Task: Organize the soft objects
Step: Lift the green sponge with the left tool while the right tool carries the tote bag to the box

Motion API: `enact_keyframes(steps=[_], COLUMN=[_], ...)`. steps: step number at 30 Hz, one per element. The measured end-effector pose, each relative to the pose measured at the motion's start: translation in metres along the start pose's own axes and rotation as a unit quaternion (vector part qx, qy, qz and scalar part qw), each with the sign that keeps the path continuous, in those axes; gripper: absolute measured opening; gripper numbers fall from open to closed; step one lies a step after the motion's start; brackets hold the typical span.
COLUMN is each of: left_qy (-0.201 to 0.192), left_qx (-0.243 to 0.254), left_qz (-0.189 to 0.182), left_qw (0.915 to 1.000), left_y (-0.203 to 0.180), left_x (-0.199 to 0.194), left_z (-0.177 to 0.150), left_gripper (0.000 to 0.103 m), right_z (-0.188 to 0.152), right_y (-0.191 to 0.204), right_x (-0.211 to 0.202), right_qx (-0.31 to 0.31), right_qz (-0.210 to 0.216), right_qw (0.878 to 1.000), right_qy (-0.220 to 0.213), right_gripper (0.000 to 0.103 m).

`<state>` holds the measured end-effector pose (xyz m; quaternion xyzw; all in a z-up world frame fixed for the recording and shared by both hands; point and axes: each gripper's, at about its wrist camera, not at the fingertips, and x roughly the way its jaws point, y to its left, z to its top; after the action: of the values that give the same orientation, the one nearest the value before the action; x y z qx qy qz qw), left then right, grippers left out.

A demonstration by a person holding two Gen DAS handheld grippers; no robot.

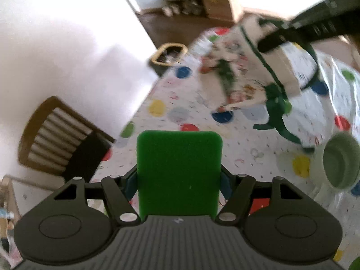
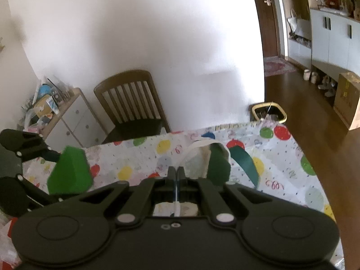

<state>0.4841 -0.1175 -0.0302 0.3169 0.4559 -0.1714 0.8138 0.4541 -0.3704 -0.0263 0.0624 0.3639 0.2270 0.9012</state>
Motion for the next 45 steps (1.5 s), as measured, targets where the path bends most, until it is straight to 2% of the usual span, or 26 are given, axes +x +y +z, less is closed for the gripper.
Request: enact_keyframes(steps=[9, 18, 25, 27, 32, 40, 45], left_qy=[-0.034, -0.046, -0.029, -0.036, -0.055, -0.053, -0.053], left_qx=[-0.107, -0.225, -0.270, -0.279, -0.296, -0.329, -0.342], left_qz=[0.023, 0.014, 0.020, 0.012, 0.026, 0.054, 0.079], left_qw=[0.9935, 0.9732, 0.9622, 0.9595, 0.9533, 0.9412, 0.9350], left_y=[0.015, 0.022, 0.019, 0.020, 0.022, 0.047, 0.061], left_x=[-0.050, -0.100, -0.127, -0.138, -0.176, -0.224, -0.248], left_z=[-0.019, -0.068, -0.104, -0.115, -0.146, -0.209, -0.249], left_gripper=[0.069, 0.069, 0.069, 0.069, 0.069, 0.069, 0.069], right_z=[0.010, 0.005, -0.001, -0.003, -0.012, -0.029, -0.037], right_y=[0.012, 0.041, 0.079, 0.093, 0.137, 0.213, 0.258], right_x=[-0.039, -0.095, -0.138, -0.147, -0.167, -0.179, -0.172], right_qx=[0.000, -0.016, -0.032, -0.041, -0.066, -0.089, -0.096], right_qz=[0.011, 0.038, 0.074, 0.085, 0.111, 0.165, 0.197], right_qw=[1.000, 0.998, 0.995, 0.993, 0.988, 0.979, 0.973], right_qy=[-0.029, -0.051, -0.065, -0.066, -0.081, -0.075, -0.066], right_gripper=[0.000, 0.000, 0.000, 0.000, 0.000, 0.000, 0.000])
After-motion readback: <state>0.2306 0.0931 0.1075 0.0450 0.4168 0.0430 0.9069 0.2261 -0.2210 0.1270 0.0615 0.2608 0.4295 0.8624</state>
